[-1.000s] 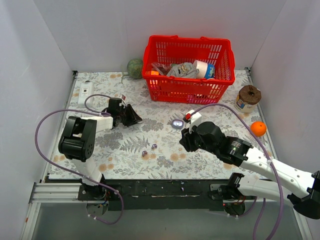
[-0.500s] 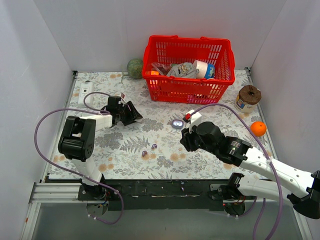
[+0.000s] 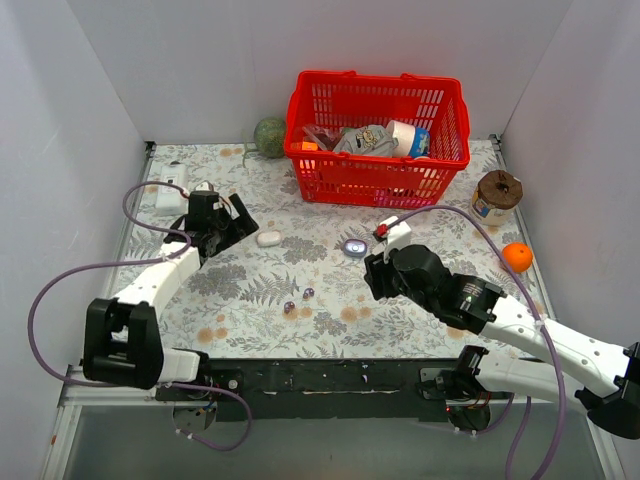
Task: Insert the wireless bluetooth earbuds into the charging case
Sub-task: Place the charging case at the center of the board, then move the charging case to the center of the board.
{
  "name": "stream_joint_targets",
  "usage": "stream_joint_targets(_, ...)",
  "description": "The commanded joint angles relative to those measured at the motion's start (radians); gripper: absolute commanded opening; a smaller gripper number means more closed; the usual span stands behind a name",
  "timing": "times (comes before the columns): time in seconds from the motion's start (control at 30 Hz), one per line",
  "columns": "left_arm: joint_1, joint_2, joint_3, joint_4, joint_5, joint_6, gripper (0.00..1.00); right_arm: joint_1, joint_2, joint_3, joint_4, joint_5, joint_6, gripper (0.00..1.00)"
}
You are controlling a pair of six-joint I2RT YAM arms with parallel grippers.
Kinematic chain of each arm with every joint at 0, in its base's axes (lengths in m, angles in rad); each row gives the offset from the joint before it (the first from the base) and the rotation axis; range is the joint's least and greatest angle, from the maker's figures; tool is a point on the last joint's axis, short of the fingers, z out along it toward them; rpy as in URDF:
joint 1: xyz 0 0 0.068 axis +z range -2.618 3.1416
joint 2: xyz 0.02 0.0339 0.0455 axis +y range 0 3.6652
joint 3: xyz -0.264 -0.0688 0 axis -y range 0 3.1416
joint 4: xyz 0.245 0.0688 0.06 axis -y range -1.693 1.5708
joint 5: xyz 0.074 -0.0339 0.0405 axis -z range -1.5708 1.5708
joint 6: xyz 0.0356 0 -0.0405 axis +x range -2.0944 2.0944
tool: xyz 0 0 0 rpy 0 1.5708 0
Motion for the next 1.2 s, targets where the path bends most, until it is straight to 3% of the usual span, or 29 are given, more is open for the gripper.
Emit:
stream_joint_targets(0.0,-0.095,-0.088,0.046,-0.079,-0.085,-0.062,0.98,-0.008,-0.024,-0.012,0.03,0.167,0.033,0.69)
stream_joint_targets(0.1,-0.164,-0.067,0.049,-0.079,-0.071,-0.217,0.98,-0.017,-0.021,-0.02,0.057,0.187,0.048,0.8)
stream_joint_targets(0.13,-0.173,-0.058,0.045,-0.082,-0.062,-0.339,0.98,-0.02,-0.019,-0.022,0.065,0.184,0.051,0.8)
stream_joint_targets(0.23,-0.173,-0.061,-0.042,0.039,0.118,-0.36,0.98,-0.028,-0.007,-0.013,0.056,0.184,0.07,0.8)
stream_joint_targets(0.3,-0.178,-0.102,-0.109,0.212,0.189,-0.412,0.98,-0.028,-0.009,-0.009,0.039,0.181,0.088,0.8)
stream_joint_targets(0.37,-0.227,-0.072,-0.057,0.223,0.237,-0.322,0.98,-0.029,-0.016,-0.011,0.028,0.183,0.102,0.79)
stream_joint_targets(0.43,-0.365,0.025,0.058,0.129,0.143,-0.222,0.98,-0.029,-0.033,-0.014,0.011,0.184,0.113,0.79)
stream_joint_targets(0.47,-0.41,0.059,0.157,0.052,0.031,-0.173,0.98,-0.028,-0.041,-0.016,0.007,0.186,0.116,0.79)
stream_joint_targets(0.53,-0.493,0.177,0.277,-0.031,-0.025,-0.165,0.98,-0.031,-0.065,-0.013,-0.008,0.189,0.117,0.79)
stream_joint_targets(0.63,-0.526,0.357,0.385,-0.119,-0.104,-0.189,0.98,-0.029,-0.097,-0.002,-0.039,0.19,0.119,0.78)
stream_joint_targets(0.87,-0.659,0.598,0.603,-0.241,-0.281,-0.113,0.98,-0.029,-0.17,-0.006,-0.099,0.177,0.127,0.77)
stream_joint_targets(1.17,-0.702,0.717,0.744,-0.285,-0.347,-0.117,0.98,-0.029,-0.237,-0.025,-0.114,0.14,0.122,0.77)
